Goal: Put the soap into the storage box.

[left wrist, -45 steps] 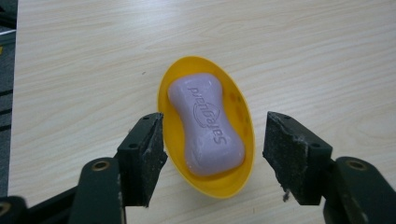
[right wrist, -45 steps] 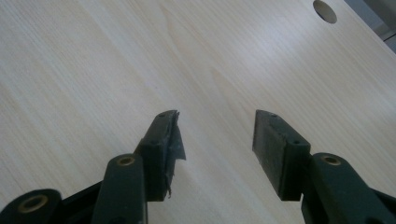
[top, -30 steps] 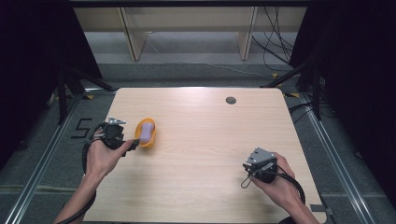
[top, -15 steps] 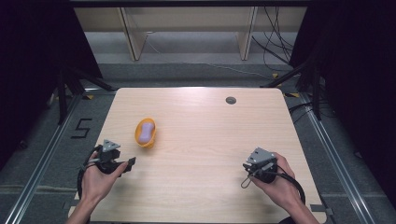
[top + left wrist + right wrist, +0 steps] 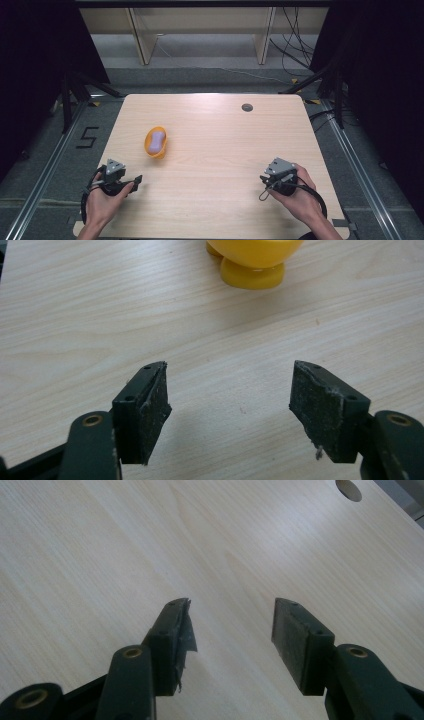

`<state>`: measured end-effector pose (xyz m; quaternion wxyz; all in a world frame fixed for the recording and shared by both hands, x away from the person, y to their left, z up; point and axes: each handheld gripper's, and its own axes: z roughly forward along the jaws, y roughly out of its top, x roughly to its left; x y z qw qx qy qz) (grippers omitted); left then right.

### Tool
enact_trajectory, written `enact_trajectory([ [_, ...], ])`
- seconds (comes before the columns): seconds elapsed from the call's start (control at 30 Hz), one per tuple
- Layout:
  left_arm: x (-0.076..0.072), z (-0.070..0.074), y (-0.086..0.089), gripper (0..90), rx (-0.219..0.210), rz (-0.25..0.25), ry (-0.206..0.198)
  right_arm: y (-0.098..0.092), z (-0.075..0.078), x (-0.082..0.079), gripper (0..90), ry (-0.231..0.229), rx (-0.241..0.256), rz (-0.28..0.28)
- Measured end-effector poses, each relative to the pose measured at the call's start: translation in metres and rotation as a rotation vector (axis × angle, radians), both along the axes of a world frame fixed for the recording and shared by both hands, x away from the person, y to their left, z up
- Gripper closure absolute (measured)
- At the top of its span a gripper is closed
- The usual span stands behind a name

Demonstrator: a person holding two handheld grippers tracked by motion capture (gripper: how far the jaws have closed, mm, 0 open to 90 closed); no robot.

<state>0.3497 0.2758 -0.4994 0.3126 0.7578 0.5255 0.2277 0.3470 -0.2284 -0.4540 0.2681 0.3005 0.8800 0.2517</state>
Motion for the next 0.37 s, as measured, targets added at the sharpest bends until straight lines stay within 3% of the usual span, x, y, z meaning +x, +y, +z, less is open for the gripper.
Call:
enact_trajectory([
  [0.37, 0.0036, -0.0053, -0.0044, 30.7, -0.005, -0.016, 0.018, -0.0027, -0.0014, 0.0004, 49.2, 0.008, 0.017, -0.018],
])
